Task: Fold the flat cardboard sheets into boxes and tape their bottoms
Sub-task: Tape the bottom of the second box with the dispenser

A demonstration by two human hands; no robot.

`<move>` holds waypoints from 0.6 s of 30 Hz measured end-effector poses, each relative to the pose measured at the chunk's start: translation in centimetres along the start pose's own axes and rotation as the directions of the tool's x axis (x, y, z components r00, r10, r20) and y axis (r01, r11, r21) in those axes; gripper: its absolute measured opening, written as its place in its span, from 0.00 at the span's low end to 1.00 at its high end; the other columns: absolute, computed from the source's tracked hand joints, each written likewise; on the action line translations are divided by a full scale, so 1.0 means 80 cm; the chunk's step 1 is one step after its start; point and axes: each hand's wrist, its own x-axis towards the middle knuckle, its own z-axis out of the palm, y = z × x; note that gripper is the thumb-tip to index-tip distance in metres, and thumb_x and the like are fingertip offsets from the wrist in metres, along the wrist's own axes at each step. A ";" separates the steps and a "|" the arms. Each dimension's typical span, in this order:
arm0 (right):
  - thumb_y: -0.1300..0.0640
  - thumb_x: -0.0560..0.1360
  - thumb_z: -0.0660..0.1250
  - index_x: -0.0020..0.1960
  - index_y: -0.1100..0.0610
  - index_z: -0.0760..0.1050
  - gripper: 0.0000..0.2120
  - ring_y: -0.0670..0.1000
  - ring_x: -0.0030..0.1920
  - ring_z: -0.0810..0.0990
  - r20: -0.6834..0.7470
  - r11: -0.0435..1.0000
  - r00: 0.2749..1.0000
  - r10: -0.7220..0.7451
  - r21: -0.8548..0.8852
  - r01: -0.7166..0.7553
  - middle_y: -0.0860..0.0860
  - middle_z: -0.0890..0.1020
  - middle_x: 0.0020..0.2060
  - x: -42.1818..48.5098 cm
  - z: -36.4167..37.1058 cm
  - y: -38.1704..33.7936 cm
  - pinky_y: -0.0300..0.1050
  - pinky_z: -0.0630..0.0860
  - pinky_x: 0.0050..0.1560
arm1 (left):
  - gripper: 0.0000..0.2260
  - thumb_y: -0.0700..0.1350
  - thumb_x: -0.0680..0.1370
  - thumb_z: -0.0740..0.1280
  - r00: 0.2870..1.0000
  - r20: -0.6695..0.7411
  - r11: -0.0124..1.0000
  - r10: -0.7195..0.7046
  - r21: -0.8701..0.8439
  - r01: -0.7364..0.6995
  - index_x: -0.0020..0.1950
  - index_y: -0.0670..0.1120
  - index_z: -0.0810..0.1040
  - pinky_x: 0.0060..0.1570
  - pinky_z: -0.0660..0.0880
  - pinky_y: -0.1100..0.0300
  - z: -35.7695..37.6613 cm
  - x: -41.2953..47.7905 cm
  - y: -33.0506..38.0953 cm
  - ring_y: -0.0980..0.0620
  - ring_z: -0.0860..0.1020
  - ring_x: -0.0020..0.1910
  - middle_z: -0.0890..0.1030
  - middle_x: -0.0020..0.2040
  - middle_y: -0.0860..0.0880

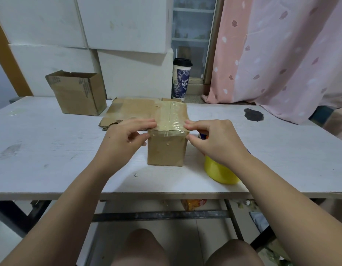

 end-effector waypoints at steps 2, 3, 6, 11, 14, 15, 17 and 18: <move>0.58 0.74 0.70 0.57 0.53 0.82 0.12 0.28 0.43 0.73 0.000 1.000 1.000 -0.003 -0.011 0.003 0.44 0.81 0.58 0.000 -0.002 0.000 0.25 0.64 0.52 | 0.16 0.36 0.75 0.68 0.999 -0.008 0.997 0.041 0.062 -0.041 0.55 0.56 0.79 0.39 0.71 0.74 0.001 0.001 -0.002 0.56 0.77 0.33 0.76 0.55 0.66; 0.58 0.74 0.70 0.57 0.53 0.82 0.12 0.28 0.43 0.72 0.001 1.000 1.000 -0.005 -0.014 0.005 0.44 0.81 0.58 0.000 -0.002 -0.001 0.26 0.64 0.52 | 0.15 0.37 0.75 0.68 0.998 -0.012 0.993 0.068 0.093 -0.067 0.56 0.56 0.79 0.38 0.71 0.73 0.001 0.000 -0.003 0.56 0.76 0.35 0.76 0.55 0.67; 0.59 0.73 0.71 0.56 0.54 0.82 0.12 0.23 0.36 0.69 -0.016 1.000 1.000 -0.014 0.007 0.015 0.44 0.81 0.58 0.000 0.003 -0.002 0.23 0.64 0.51 | 0.14 0.37 0.75 0.69 0.986 -0.013 0.957 0.168 0.241 -0.160 0.56 0.53 0.79 0.43 0.70 0.68 0.001 0.001 -0.011 0.67 0.73 0.47 0.74 0.58 0.66; 0.59 0.73 0.71 0.56 0.54 0.83 0.11 0.25 0.36 0.71 -0.087 0.996 0.996 0.030 0.085 -0.023 0.43 0.81 0.58 -0.007 0.014 -0.002 0.23 0.66 0.51 | 0.09 0.35 0.77 0.65 0.989 0.034 0.966 0.144 0.214 -0.148 0.54 0.46 0.78 0.64 0.62 0.59 0.011 0.002 -0.023 0.57 0.65 0.69 0.72 0.64 0.60; 0.59 0.73 0.71 0.56 0.53 0.82 0.12 0.32 0.46 0.78 -0.093 0.991 0.994 0.053 0.131 -0.041 0.42 0.81 0.57 -0.009 0.014 -0.002 0.28 0.71 0.55 | 0.13 0.39 0.79 0.63 0.987 0.076 0.971 0.143 0.184 -0.155 0.57 0.56 0.73 0.63 0.59 0.67 0.007 0.001 -0.029 0.68 0.59 0.70 0.68 0.64 0.68; 0.59 0.73 0.71 0.56 0.53 0.82 0.12 0.36 0.50 0.79 -0.092 0.986 0.994 0.065 0.156 -0.050 0.42 0.81 0.57 -0.010 0.014 -0.002 0.31 0.72 0.57 | 0.15 0.40 0.79 0.63 0.987 0.091 0.972 0.136 0.178 -0.150 0.58 0.60 0.71 0.61 0.59 0.70 0.005 0.002 -0.029 0.72 0.57 0.69 0.67 0.63 0.74; 0.59 0.73 0.71 0.57 0.53 0.82 0.12 0.39 0.54 0.79 -0.096 0.980 0.993 0.073 0.194 -0.053 0.42 0.81 0.57 -0.011 0.016 -0.002 0.33 0.73 0.58 | 0.21 0.41 0.79 0.64 0.987 0.107 0.976 0.117 0.169 -0.134 0.62 0.66 0.67 0.58 0.59 0.74 -0.001 0.004 -0.030 0.76 0.56 0.67 0.66 0.59 0.80; 0.59 0.73 0.72 0.57 0.53 0.82 0.13 0.39 0.55 0.79 -0.098 0.977 0.993 0.072 0.206 -0.051 0.43 0.81 0.57 -0.012 0.017 -0.001 0.33 0.73 0.59 | 0.23 0.42 0.78 0.65 0.988 0.111 0.979 0.107 0.162 -0.124 0.64 0.68 0.66 0.58 0.60 0.76 -0.003 0.005 -0.029 0.76 0.56 0.67 0.67 0.59 0.80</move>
